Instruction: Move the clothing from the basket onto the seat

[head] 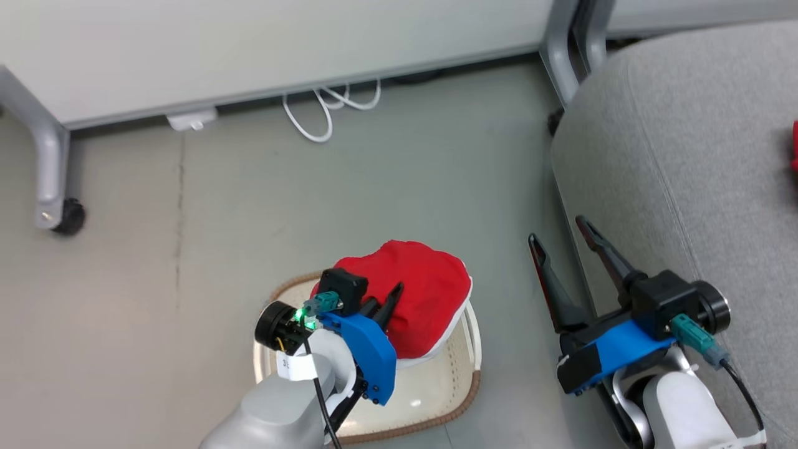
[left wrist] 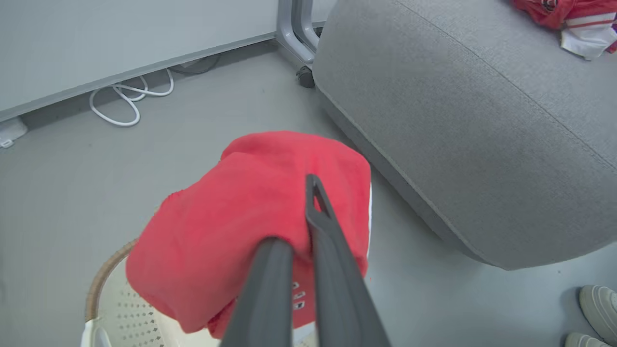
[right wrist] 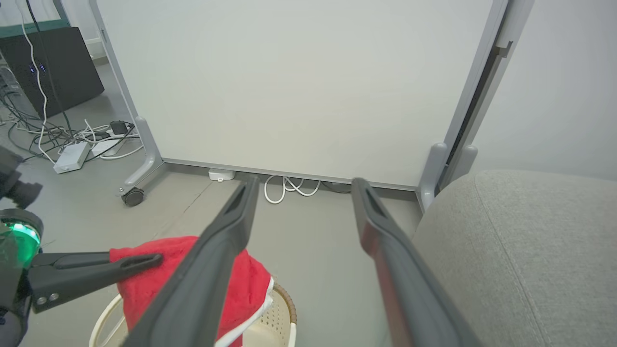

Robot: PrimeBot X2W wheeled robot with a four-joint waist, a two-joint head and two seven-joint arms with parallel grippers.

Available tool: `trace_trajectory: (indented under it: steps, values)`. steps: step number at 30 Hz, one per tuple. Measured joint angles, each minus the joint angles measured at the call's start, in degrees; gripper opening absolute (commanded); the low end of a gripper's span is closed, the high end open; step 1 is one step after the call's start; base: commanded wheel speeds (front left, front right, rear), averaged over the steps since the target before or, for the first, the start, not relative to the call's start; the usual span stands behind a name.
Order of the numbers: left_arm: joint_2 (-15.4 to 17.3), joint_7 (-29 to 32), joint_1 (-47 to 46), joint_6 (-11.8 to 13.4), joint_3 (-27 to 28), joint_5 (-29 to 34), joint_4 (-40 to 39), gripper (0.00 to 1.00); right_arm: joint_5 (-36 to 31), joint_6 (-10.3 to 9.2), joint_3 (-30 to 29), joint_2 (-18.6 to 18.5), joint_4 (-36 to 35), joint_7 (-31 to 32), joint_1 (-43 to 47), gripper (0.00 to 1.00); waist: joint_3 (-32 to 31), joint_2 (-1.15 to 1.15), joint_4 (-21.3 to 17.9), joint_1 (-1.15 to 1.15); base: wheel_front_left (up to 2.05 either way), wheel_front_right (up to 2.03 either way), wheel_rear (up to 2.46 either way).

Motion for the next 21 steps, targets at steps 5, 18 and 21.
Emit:
trace_trajectory:
  steps: [5,18,21]
  values:
    - [0.0,-0.6,-1.6,0.0,-2.0,0.0,-1.4,0.0,0.8,0.0,-0.4,0.0,0.7,0.5,2.6,1.0,-5.1,0.0,2.0,0.0,0.0,0.0,0.0]
    - [0.0,-1.4,-7.9,0.0,-3.9,-0.4,-8.2,0.0,1.9,0.0,0.4,0.8,1.6,1.6,7.2,1.0,-14.2,0.0,4.2,0.01,0.0,0.0,0.0]
    - [0.0,-1.4,-9.1,0.0,-4.0,-1.0,-10.2,0.0,2.1,0.0,0.5,0.9,1.6,1.9,7.7,1.0,-15.2,0.0,4.3,0.01,0.0,0.0,0.0]
